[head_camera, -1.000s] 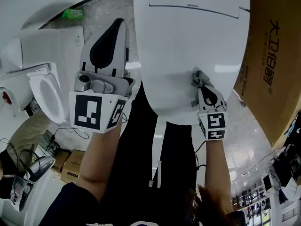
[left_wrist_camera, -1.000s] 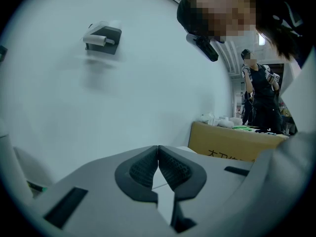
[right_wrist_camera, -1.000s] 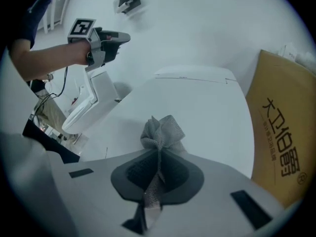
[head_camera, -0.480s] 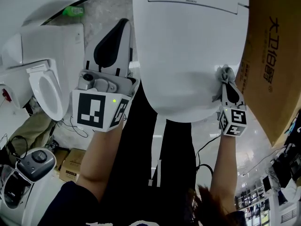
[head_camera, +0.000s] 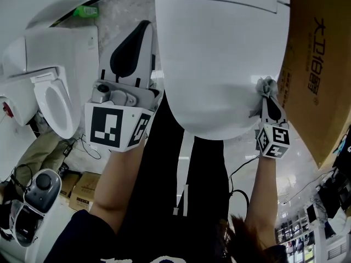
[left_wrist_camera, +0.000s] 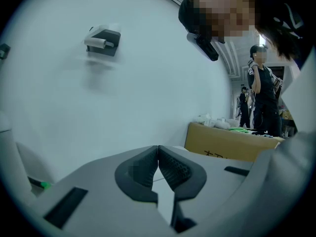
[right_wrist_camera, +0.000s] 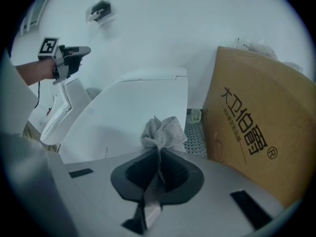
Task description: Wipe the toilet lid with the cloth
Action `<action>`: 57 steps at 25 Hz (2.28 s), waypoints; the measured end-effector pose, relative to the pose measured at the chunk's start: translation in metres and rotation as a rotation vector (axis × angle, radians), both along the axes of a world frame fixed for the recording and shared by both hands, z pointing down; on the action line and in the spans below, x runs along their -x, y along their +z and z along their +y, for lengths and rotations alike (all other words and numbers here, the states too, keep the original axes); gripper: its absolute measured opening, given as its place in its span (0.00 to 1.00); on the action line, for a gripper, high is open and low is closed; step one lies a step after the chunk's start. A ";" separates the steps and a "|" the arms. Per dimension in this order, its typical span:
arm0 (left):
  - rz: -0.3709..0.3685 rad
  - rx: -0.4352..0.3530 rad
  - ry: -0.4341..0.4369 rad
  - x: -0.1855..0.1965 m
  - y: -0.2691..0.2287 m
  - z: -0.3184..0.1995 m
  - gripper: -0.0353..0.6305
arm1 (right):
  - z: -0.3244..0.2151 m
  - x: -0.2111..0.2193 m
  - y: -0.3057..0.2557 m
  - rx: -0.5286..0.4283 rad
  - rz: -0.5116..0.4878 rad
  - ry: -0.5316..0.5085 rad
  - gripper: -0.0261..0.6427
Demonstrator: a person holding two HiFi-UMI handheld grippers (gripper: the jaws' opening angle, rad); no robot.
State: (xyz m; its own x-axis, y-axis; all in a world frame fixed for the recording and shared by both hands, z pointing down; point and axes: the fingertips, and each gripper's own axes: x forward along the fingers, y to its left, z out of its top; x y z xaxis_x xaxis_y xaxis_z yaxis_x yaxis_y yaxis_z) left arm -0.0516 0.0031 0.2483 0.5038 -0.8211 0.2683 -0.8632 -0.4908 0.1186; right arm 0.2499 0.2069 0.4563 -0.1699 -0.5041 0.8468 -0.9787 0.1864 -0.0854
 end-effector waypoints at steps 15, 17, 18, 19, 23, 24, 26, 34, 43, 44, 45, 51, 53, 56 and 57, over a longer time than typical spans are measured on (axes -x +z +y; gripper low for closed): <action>0.005 -0.010 -0.004 0.004 -0.007 0.010 0.08 | 0.038 0.098 -0.004 0.080 -0.085 -0.181 0.09; 0.003 -0.013 -0.007 0.006 -0.008 0.011 0.08 | 0.042 0.115 -0.004 0.087 -0.106 -0.210 0.09; 0.003 -0.014 -0.009 0.006 -0.008 0.011 0.08 | 0.043 0.125 -0.004 0.089 -0.119 -0.225 0.09; 0.002 -0.014 -0.011 0.007 -0.008 0.011 0.08 | 0.043 0.134 -0.004 0.090 -0.131 -0.240 0.09; 0.003 -0.014 -0.014 0.008 -0.007 0.015 0.08 | 0.042 0.163 -0.005 0.098 -0.172 -0.273 0.09; 0.003 -0.013 -0.014 0.009 -0.008 0.016 0.08 | 0.042 0.170 -0.006 0.099 -0.181 -0.279 0.09; 0.002 -0.014 -0.014 0.011 -0.009 0.019 0.08 | 0.043 0.181 -0.007 0.102 -0.194 -0.290 0.09; 0.003 -0.019 -0.015 0.011 -0.010 0.023 0.08 | 0.051 0.215 -0.005 0.129 -0.239 -0.371 0.09; 0.000 -0.042 -0.001 0.006 -0.047 0.031 0.08 | 0.053 0.207 -0.062 0.049 -0.354 -0.278 0.09; 0.001 -0.044 0.001 0.004 -0.057 0.032 0.08 | 0.043 0.197 -0.079 -0.003 -0.356 -0.248 0.09; 0.001 -0.049 0.002 0.003 -0.068 0.033 0.08 | 0.029 0.186 -0.099 -0.063 -0.355 -0.220 0.09; -0.033 -0.096 0.030 0.002 -0.157 0.041 0.08 | -0.051 0.120 -0.269 -0.464 -0.293 -0.091 0.09; -0.029 -0.108 0.024 0.003 -0.191 0.047 0.08 | -0.065 0.099 -0.334 -0.593 -0.262 -0.064 0.09; -0.026 -0.129 0.016 0.000 -0.247 0.063 0.08 | -0.070 0.072 -0.426 -0.753 -0.237 -0.025 0.09; -0.030 -0.143 0.014 -0.002 -0.268 0.070 0.08 | -0.068 0.065 -0.455 -0.798 -0.227 -0.022 0.09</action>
